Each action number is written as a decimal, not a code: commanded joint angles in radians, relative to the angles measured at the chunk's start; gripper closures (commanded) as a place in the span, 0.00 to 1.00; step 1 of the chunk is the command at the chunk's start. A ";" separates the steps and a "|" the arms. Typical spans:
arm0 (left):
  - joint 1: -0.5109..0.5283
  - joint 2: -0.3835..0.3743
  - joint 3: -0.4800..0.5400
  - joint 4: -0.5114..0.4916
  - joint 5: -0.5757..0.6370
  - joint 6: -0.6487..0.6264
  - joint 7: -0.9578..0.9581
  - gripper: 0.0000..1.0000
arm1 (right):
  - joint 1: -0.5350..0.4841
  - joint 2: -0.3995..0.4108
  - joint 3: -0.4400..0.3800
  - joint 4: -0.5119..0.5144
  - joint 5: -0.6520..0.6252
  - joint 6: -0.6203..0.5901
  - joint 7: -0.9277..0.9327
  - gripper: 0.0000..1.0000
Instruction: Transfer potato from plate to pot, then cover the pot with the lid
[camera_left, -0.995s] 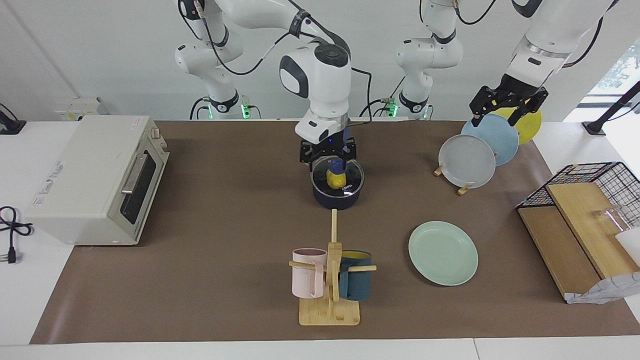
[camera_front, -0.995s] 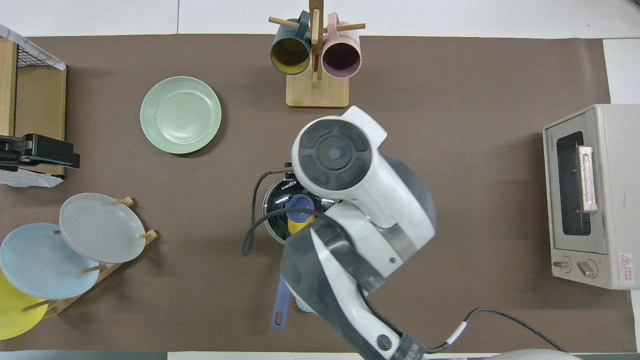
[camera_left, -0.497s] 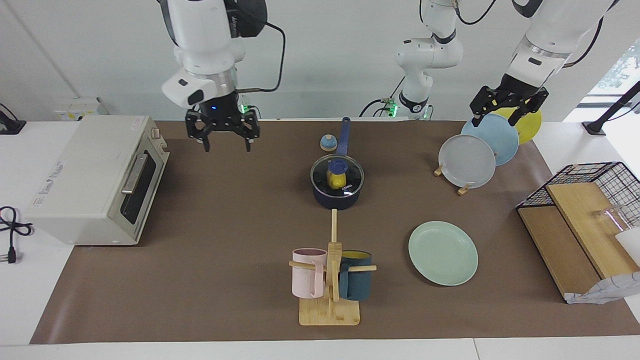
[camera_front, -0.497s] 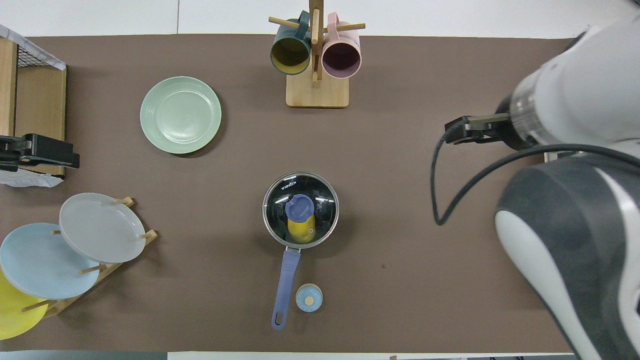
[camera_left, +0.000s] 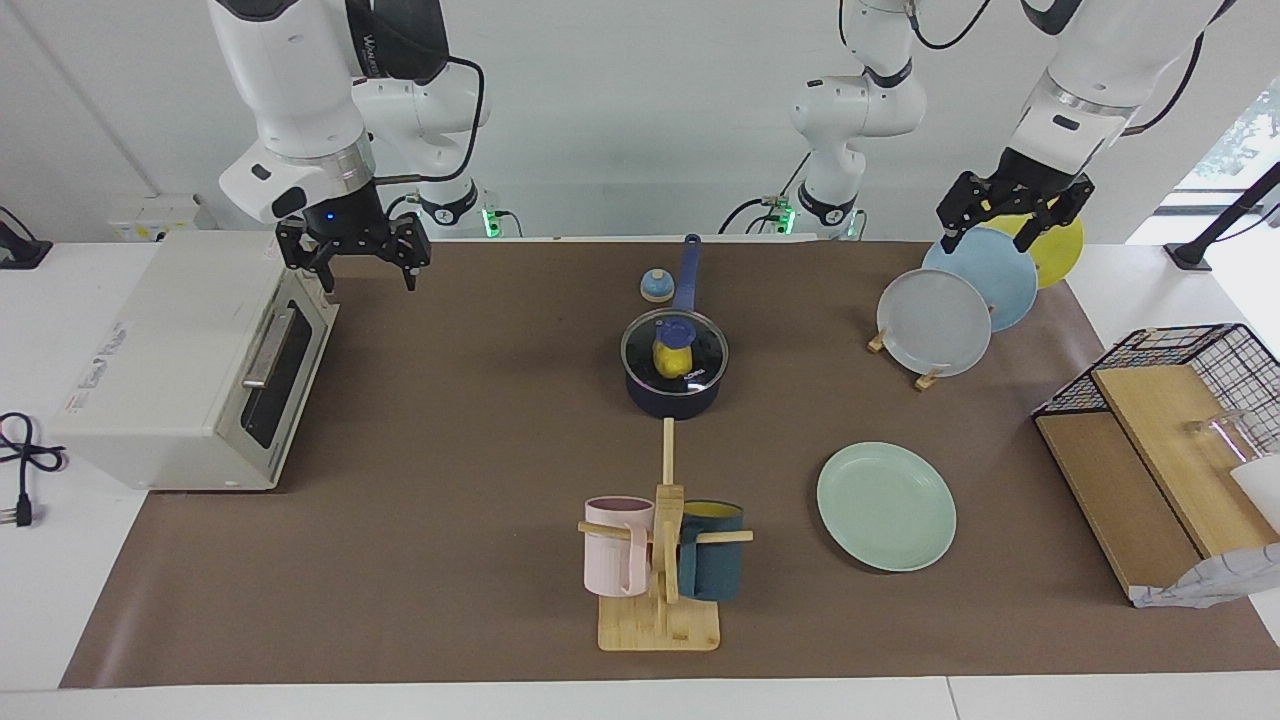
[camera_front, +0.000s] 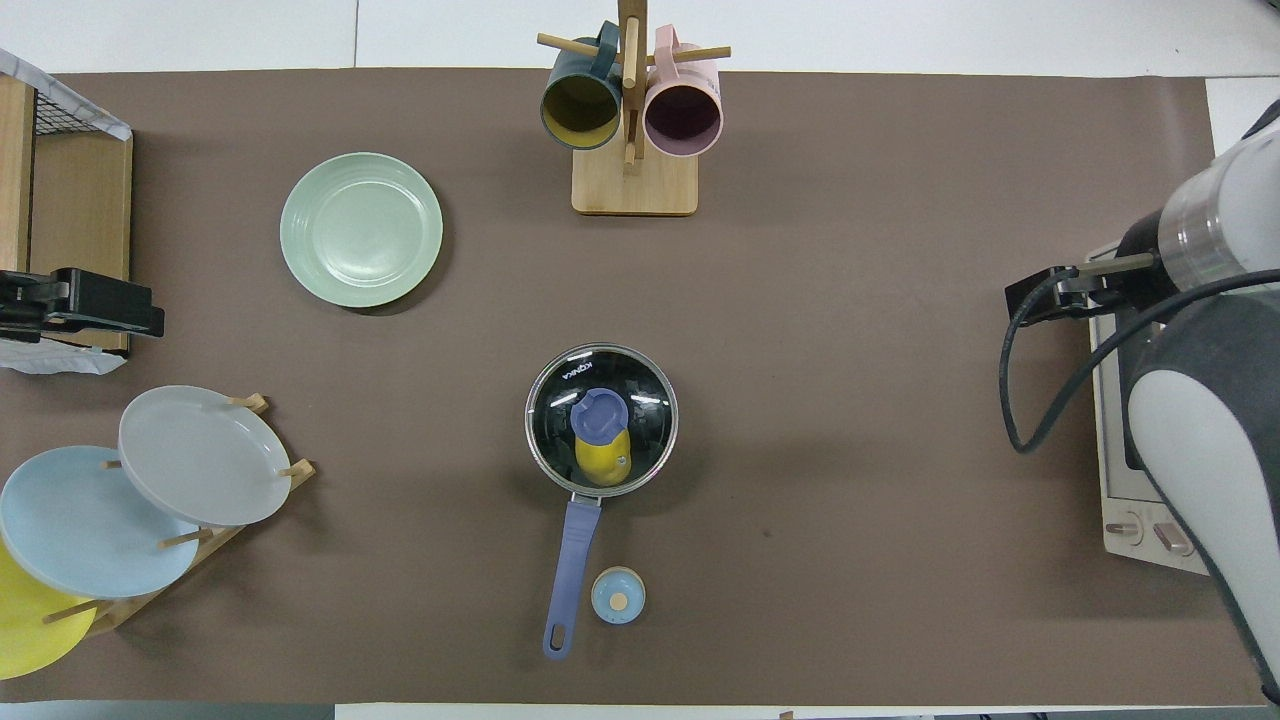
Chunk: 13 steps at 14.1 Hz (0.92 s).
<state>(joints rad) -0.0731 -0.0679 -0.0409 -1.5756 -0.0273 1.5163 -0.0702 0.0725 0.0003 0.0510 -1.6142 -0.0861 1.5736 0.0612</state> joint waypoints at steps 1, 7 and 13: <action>-0.011 -0.012 0.003 -0.003 0.015 -0.019 -0.010 0.00 | -0.026 -0.055 0.000 -0.048 0.012 -0.043 -0.024 0.00; -0.010 -0.032 0.004 -0.049 0.015 -0.018 -0.010 0.00 | -0.045 -0.063 -0.036 -0.075 0.031 -0.024 -0.060 0.00; -0.008 -0.032 0.003 -0.054 0.015 -0.019 -0.010 0.00 | -0.042 -0.028 -0.034 0.002 0.032 -0.012 -0.055 0.00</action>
<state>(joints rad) -0.0732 -0.0702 -0.0424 -1.6037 -0.0273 1.5044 -0.0702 0.0442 -0.0401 0.0048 -1.6490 -0.0716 1.5697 0.0303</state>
